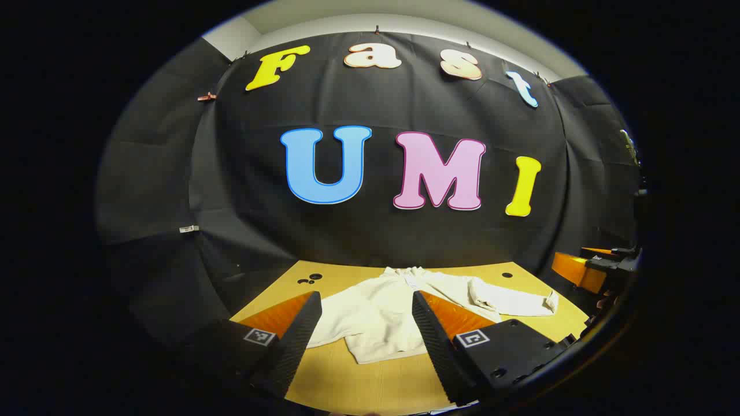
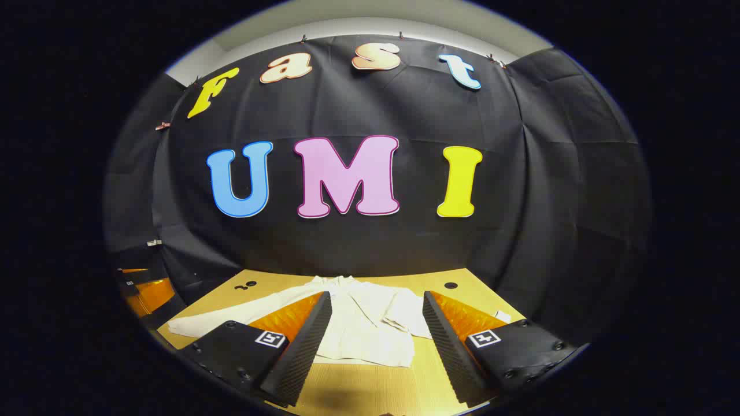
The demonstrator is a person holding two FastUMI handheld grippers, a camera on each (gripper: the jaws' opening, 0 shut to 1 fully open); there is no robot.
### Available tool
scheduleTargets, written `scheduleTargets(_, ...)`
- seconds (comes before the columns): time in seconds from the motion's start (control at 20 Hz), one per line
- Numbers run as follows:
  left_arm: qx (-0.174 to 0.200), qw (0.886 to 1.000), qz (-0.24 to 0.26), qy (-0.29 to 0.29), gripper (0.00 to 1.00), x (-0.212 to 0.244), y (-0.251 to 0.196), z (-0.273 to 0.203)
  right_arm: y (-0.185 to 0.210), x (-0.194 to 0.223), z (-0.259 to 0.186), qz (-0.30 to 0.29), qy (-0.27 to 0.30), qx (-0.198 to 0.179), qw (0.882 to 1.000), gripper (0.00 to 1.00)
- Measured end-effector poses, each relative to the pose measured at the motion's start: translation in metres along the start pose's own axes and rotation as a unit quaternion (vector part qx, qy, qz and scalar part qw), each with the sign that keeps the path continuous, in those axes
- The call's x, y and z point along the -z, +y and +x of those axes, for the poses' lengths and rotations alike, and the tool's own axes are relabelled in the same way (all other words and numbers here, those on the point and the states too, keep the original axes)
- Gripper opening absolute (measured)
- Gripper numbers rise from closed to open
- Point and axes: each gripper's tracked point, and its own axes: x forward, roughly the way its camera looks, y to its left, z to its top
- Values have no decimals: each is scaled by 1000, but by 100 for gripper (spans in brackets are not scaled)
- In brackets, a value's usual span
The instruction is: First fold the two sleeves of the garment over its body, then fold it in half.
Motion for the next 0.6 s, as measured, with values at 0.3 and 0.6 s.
scheduleTargets(0.3, 15, 1000, -1, 1, 98, -4, 3, 11, 1, -11, 5, 2, -11, 5, 1000, 97)
scheduleTargets(0.6, 10, 1000, -3, 3, 98, 3, 5, 5, 12, -3, -2, -1, -1, -5, 1000, 97)
